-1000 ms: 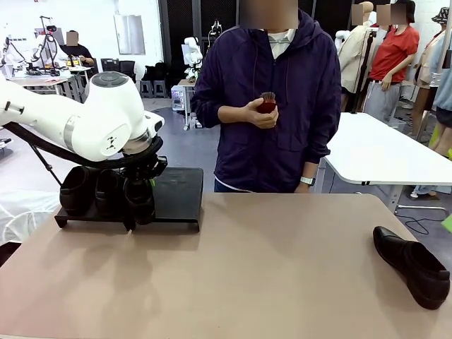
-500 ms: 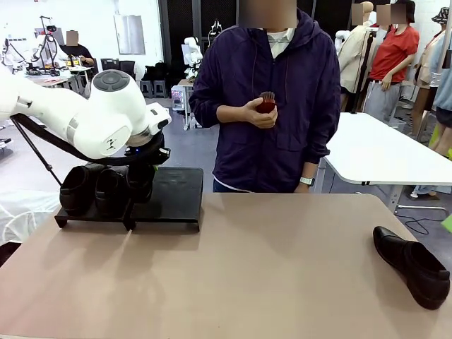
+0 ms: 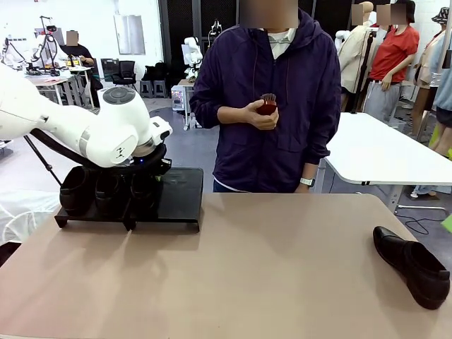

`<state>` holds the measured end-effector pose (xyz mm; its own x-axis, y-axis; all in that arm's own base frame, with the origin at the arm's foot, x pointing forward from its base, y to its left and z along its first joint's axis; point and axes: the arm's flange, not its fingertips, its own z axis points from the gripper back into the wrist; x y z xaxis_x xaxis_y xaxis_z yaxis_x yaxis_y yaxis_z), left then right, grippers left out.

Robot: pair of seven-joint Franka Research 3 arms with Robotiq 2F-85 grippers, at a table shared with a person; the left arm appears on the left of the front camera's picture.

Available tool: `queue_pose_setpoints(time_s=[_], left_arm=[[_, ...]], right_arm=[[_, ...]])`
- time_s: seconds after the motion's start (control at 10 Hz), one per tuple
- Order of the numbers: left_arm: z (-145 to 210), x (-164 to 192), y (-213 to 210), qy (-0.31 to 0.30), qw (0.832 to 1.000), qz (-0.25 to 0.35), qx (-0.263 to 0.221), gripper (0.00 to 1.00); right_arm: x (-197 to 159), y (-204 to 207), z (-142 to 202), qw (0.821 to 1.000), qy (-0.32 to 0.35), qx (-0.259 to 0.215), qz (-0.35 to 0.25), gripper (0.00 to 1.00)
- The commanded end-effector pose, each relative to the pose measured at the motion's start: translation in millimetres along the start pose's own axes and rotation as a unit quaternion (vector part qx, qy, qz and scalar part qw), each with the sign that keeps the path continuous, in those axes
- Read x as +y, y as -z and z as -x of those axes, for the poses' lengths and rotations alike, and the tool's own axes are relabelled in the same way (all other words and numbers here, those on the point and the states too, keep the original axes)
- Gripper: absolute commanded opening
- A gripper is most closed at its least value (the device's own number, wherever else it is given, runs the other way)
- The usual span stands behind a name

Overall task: Organize the shoes by placing them on the stand.
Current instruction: Place the Shoe from the middle of the table onto the Shoes Stand.

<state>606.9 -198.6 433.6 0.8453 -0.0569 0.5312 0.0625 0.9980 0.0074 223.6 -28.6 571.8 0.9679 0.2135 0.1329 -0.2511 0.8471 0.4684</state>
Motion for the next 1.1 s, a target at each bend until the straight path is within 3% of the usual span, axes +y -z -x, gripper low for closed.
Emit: queue_pose_setpoints(time_s=[0.0,0.2,0.3,0.4,0.7,0.9,1.0], left_arm=[[-13.7,-8.4,-3.7,0.006,1.0,-0.004,0.004,0.0],[-14.3,-8.9,-0.3,0.007,1.0,-0.003,0.007,0.0],[-14.5,-9.0,0.3,0.008,1.0,0.004,0.012,0.55],[-14.3,-8.4,-0.2,0.007,1.0,0.006,0.011,1.0],[-19.9,-5.8,-12.0,0.006,1.0,0.0,-0.005,1.0],[-44.1,7.3,-45.1,-0.003,0.999,-0.005,-0.032,1.0],[-54.2,12.8,-70.6,0.008,1.0,0.019,-0.01,1.0]], right_arm=[[0.6,-2.9,-0.7,1.0,-0.012,0.002,-0.007,1.0],[0.6,-2.9,-0.7,1.0,-0.012,0.002,-0.007,1.0],[0.6,-2.9,-0.7,1.0,-0.012,0.002,-0.007,1.0],[0.6,-2.9,-0.7,1.0,-0.012,0.002,-0.007,1.0],[0.6,-2.9,-0.7,1.0,-0.012,0.002,-0.007,1.0],[0.6,-2.9,-0.7,1.0,-0.012,0.002,-0.007,1.0],[0.6,-2.9,-0.7,1.0,-0.012,0.002,-0.007,1.0]])
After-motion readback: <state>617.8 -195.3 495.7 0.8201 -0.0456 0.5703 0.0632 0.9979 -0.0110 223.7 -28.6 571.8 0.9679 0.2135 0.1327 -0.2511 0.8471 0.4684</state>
